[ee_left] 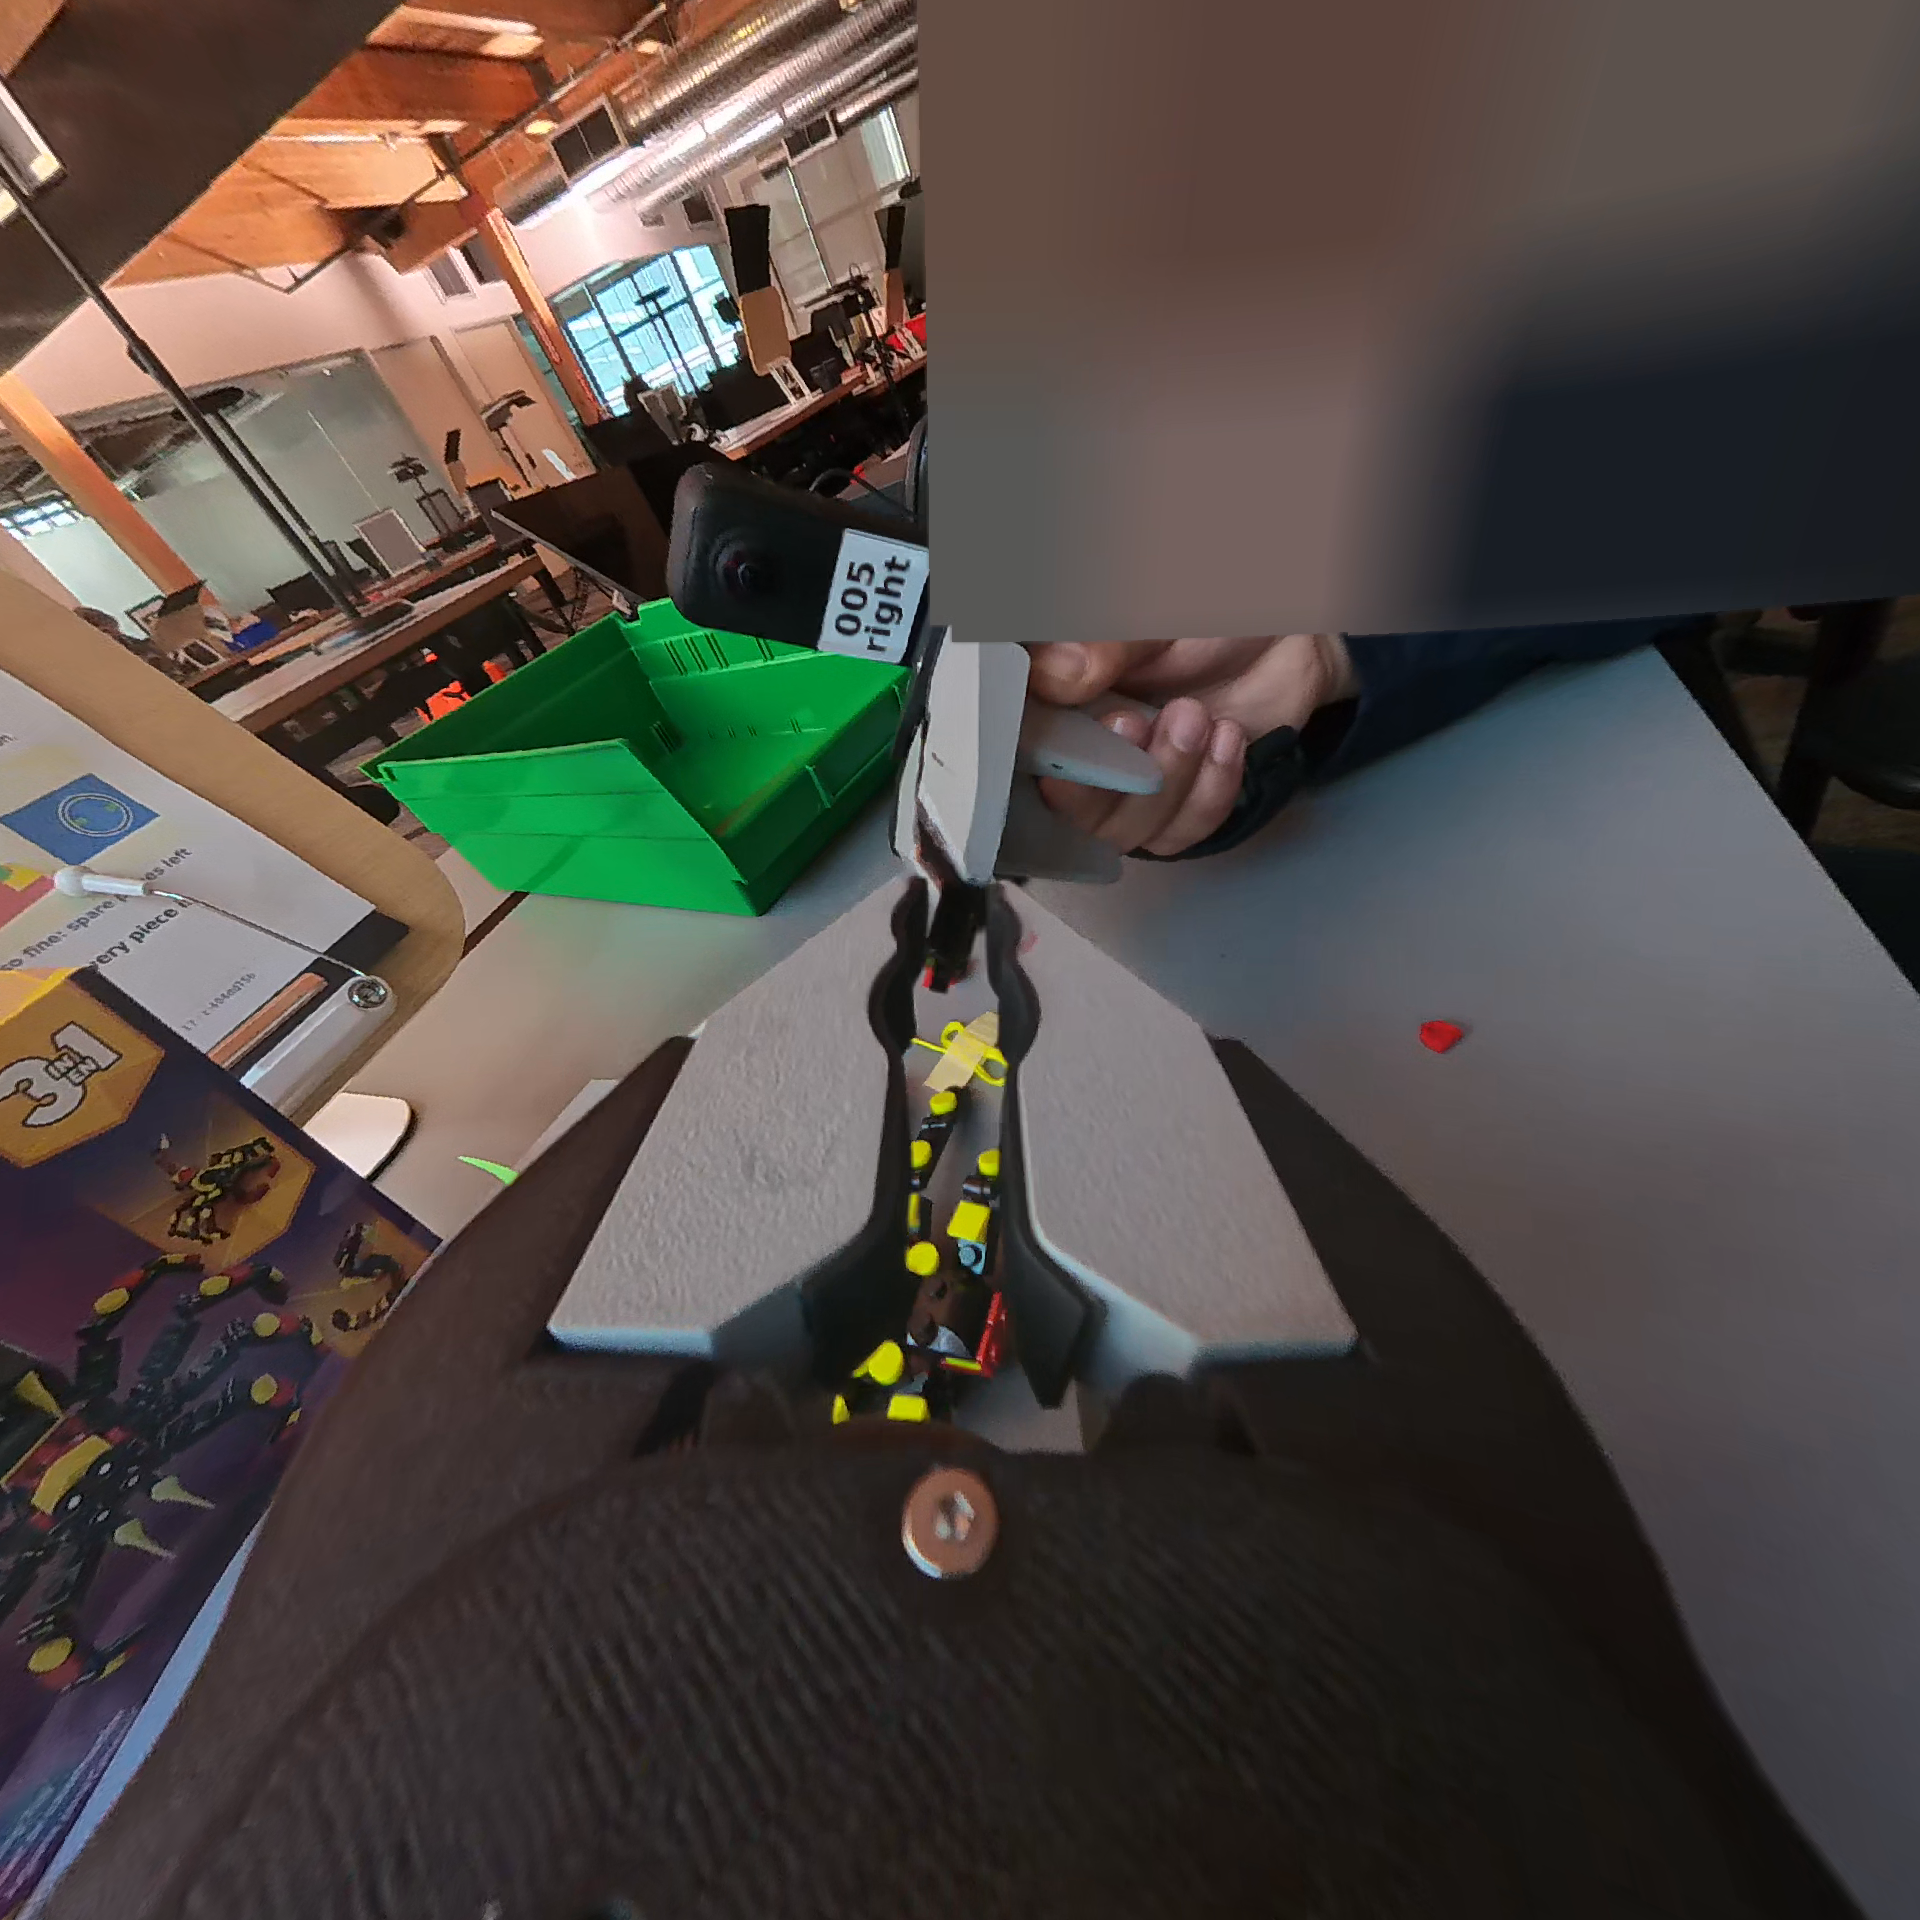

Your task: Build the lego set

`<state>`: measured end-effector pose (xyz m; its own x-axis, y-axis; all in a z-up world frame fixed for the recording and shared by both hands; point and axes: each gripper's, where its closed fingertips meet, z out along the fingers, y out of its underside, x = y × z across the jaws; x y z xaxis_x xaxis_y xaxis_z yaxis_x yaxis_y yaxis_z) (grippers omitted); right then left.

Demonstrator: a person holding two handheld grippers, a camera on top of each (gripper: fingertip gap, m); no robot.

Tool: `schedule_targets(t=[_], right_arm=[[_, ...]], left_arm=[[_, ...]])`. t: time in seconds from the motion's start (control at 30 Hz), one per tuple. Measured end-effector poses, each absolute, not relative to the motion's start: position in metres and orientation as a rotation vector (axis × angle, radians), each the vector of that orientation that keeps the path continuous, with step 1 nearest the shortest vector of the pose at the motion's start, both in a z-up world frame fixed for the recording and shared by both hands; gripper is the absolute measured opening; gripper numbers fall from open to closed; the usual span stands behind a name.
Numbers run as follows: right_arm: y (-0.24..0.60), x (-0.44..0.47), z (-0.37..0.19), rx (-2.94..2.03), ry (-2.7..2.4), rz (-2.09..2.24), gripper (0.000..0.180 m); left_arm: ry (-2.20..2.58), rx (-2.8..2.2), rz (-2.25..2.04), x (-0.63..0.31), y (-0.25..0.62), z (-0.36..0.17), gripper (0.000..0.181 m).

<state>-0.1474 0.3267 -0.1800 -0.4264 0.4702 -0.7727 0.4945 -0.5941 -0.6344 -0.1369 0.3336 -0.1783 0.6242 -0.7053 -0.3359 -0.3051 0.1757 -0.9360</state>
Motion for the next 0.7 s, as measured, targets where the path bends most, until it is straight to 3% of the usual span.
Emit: schedule_targets(t=[0.7], right_arm=[[0.339,-0.158,-0.197,1.941,1.432,-2.203,0.000]], left_arm=[[0.918,-1.520,-0.176,-0.146,0.344,-0.192,0.003]])
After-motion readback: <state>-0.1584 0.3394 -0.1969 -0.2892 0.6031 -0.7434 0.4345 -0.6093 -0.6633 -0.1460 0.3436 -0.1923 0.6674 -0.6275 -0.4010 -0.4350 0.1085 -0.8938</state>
